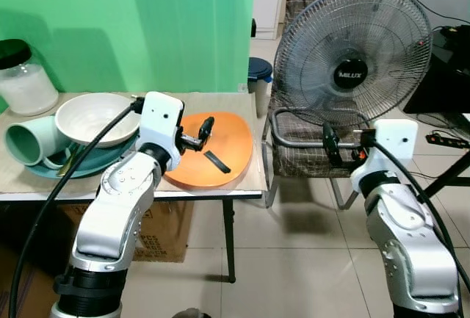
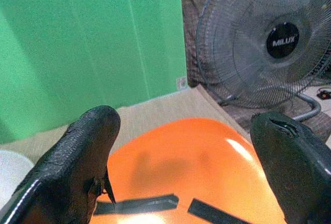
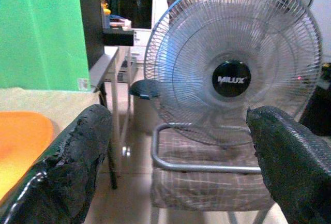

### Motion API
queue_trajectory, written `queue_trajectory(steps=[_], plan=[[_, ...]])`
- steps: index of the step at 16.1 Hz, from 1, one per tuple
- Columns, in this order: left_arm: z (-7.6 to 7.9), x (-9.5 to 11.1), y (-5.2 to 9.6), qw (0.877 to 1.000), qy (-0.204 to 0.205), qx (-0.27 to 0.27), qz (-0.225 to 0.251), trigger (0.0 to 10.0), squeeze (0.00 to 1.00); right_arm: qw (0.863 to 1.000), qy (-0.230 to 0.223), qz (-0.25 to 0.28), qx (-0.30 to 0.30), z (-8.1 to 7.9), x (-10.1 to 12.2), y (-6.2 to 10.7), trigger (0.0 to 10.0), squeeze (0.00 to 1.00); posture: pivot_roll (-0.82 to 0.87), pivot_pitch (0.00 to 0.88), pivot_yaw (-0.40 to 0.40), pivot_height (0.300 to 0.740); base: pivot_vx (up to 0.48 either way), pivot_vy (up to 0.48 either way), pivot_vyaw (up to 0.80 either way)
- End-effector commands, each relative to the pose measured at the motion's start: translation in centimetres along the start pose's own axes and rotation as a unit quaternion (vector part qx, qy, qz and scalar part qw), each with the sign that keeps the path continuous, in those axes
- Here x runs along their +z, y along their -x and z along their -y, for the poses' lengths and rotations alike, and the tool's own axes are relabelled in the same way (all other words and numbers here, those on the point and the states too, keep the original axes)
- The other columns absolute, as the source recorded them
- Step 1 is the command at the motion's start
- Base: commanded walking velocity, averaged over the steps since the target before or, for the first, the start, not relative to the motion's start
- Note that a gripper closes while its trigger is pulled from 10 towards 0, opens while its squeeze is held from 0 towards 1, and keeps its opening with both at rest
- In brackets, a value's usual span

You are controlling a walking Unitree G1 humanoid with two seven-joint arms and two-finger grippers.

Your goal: Setting the table

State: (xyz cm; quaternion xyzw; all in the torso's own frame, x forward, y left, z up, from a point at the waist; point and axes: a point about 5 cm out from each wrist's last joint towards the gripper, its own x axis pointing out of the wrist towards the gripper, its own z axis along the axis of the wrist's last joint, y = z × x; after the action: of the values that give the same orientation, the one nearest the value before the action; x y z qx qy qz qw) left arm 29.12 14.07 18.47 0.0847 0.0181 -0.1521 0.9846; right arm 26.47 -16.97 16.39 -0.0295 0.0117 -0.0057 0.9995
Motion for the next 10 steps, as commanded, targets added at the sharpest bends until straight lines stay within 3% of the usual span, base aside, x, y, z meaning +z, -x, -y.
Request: queue_trajectory(steps=[1, 5, 9, 10], plan=[[0.01, 0.22, -0.17, 1.000, -0.005, 0.001, 0.005, 10.0, 0.00, 1.000, 0.006, 0.015, 0.003, -0.20, 0.57, -0.26, 10.0, 0.00, 0.05, 0.000, -0.002, 0.740, 0.000, 0.000, 0.00], [0.10, 0.32, -0.15, 1.000, 0.000, -0.003, 0.010, 10.0, 0.00, 0.999, -0.006, 0.019, 0.028, -0.42, 0.63, -0.12, 10.0, 0.00, 0.05, 0.000, -0.002, 0.740, 0.000, 0.000, 0.00], [0.10, 0.30, -0.08, 1.000, 0.004, -0.009, 0.010, 10.0, 0.00, 0.998, -0.003, 0.023, 0.053, -0.95, 0.82, 0.01, 10.0, 0.00, 0.05, 0.000, 0.006, 0.740, 0.000, 0.000, 0.80], [0.04, 0.33, -0.09, 1.000, 0.003, -0.012, 0.010, 10.0, 0.00, 0.998, -0.011, 0.025, 0.050, -1.01, 0.82, 0.05, 10.0, 0.00, 0.05, 0.000, 0.008, 0.740, 0.000, 0.000, 0.00]])
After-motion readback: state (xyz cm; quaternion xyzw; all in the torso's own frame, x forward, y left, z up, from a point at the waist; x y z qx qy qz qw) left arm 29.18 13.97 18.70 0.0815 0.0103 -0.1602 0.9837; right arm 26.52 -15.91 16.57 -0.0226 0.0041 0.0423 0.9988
